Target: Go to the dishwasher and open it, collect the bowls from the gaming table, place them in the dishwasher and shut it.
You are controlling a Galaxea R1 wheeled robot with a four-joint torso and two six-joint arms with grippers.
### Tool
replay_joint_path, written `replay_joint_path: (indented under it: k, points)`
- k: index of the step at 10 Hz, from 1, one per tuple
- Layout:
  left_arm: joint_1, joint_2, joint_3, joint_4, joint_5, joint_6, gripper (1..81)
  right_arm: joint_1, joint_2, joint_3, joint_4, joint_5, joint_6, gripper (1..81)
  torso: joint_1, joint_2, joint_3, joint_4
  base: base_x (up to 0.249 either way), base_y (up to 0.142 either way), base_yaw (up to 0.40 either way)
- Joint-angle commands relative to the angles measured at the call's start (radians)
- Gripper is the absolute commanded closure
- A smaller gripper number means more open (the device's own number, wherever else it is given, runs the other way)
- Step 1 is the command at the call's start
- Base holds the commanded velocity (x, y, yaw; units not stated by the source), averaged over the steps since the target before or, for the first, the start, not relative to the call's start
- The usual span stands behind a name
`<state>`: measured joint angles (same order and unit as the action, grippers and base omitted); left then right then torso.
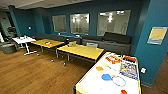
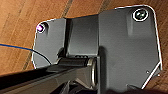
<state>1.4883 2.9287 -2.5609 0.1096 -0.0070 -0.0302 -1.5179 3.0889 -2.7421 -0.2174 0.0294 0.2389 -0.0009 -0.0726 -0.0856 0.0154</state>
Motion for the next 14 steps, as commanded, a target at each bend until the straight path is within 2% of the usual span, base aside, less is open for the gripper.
replay_joint_path:
  k: [1, 14]
  points:
    - [-0.052, -0.006, 0.005, 0.01, 0.052, 0.001, 1.0, 0.05, 0.007, 0.006, -0.007, -0.046, -0.003, 1.0, 0.001, 0.0, 0.0, 0.0, 0.0, 0.0, -0.266]
    - [-0.052, -0.003, 0.005, 0.01, 0.05, 0.001, 1.0, 0.055, 0.012, 0.007, -0.003, -0.046, 0.0, 1.0, 0.001, 0.0, 0.0, 0.0, 0.0, 0.0, -0.27]
